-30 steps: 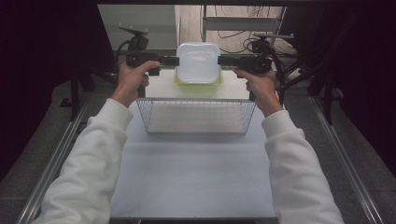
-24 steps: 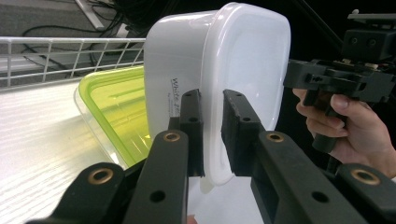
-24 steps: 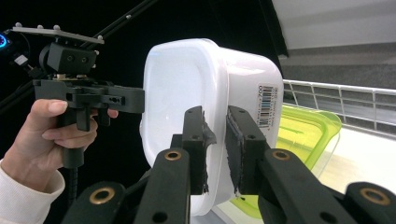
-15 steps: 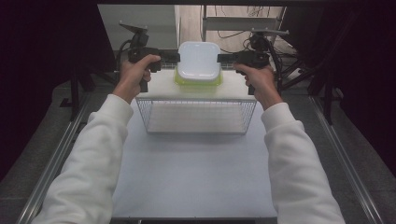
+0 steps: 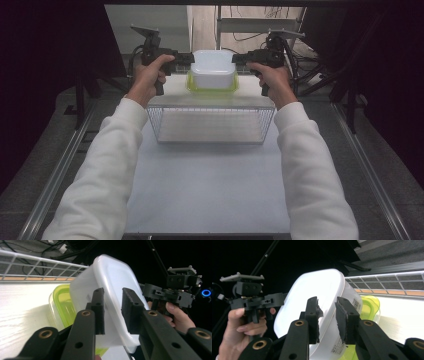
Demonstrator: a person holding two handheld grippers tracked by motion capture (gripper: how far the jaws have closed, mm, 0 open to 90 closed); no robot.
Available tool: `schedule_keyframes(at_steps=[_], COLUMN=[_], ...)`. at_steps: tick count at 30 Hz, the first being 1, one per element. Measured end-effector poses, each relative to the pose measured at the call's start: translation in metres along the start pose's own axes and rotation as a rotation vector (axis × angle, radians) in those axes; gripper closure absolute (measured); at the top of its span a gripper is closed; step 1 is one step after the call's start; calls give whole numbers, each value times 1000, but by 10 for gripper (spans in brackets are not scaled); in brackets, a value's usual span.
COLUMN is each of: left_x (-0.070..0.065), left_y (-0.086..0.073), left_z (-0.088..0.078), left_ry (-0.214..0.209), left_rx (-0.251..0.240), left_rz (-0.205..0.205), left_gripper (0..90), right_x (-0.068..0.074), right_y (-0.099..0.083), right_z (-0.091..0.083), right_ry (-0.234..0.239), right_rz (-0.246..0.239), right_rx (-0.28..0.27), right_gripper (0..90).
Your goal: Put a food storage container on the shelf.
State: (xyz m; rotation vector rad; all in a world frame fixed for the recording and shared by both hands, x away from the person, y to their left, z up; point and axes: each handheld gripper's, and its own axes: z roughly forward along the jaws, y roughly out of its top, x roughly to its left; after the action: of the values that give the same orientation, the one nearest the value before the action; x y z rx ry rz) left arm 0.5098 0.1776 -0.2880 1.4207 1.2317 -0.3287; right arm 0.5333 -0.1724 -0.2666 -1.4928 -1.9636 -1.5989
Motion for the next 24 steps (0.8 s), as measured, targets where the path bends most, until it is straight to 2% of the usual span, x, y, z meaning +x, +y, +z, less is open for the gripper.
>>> schedule_keyframes(at_steps=[3, 7, 10, 15, 19, 20, 21, 24], left_x=[0, 2, 0, -6, -12, -14, -16, -21], left_y=[0, 0, -2, -7, -16, -20, -23, -38], left_z=[1, 1, 1, -9, -23, -27, -29, -37], left_ry=[6, -3, 12, 30, 34, 42, 45, 35], left_rx=[-10, -10, -23, -58, -88, -92, -97, -105], left_rz=[-1, 8, 45, 125, 180, 204, 218, 264], left_gripper=[729, 719, 625, 448, 397, 382, 372, 350], right_x=[-4, -4, 0, 12, 21, 22, 24, 26], right_y=[1, 0, -1, -4, -12, -14, -18, -28], right_z=[2, 2, 1, -9, -18, -20, -23, -31], right_ry=[16, 18, 16, 8, 11, 8, -9, -22], right_rz=[21, 20, 0, -99, -195, -212, -250, -296], right_rx=[-9, -13, -34, -82, -95, -96, -92, -87], right_gripper=[712, 705, 621, 493, 429, 415, 398, 363])
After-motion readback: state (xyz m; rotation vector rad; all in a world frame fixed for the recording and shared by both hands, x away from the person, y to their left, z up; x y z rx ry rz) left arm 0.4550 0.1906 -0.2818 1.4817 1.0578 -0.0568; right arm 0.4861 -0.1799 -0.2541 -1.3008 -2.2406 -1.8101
